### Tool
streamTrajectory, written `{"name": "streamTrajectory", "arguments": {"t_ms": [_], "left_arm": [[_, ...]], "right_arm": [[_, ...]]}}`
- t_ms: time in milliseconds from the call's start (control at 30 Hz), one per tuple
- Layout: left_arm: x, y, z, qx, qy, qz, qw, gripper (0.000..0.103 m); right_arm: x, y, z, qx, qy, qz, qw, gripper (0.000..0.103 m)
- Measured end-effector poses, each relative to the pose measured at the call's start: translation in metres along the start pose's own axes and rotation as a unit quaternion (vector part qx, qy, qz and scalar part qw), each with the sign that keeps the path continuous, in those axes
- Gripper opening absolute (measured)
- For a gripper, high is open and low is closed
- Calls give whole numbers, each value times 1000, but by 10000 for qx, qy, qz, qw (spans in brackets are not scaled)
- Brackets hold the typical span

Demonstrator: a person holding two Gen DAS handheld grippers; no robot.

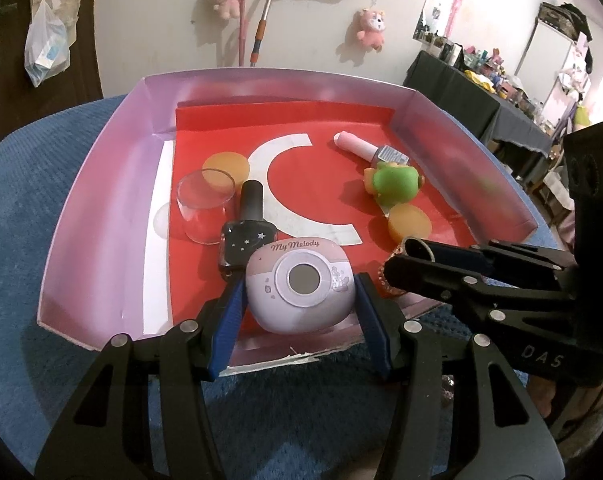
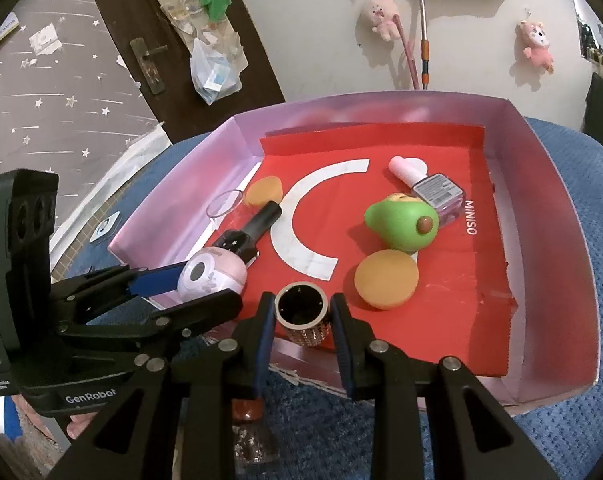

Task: Organize rigid objects
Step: 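Carry the pink case with left tool into the box while right tool carries the gold cylinder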

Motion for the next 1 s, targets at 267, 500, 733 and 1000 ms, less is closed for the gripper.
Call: {"name": "streamTrajectory", "arguments": {"t_ms": [267, 500, 733, 1000], "left_arm": [[-3, 2, 1, 31, -5, 14, 10000, 52], [-10, 7, -1, -22, -11, 75, 10000, 52], [-20, 11, -8, -269, 7, 240, 9993, 52], [-17, 8, -8, 106, -134, 72, 9998, 52]], "right_arm": [[0, 7, 1, 25, 0, -76, 10000, 30], [-1, 10, 8, 221, 0, -105, 9997, 30], [-2, 8, 21, 607, -26, -87, 9981, 30], [-6, 8, 34, 853, 28, -32, 9963, 30]]}}
Point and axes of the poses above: each gripper's, at about its wrist camera, not at the fingertips, and y roughly the way its jaws point, z to its right, x to its underside, the point moved 6 cm from there along y, roughly the way its jaws point, and after that the axes turned 11 degrees about -y, right-handed, at the moved point
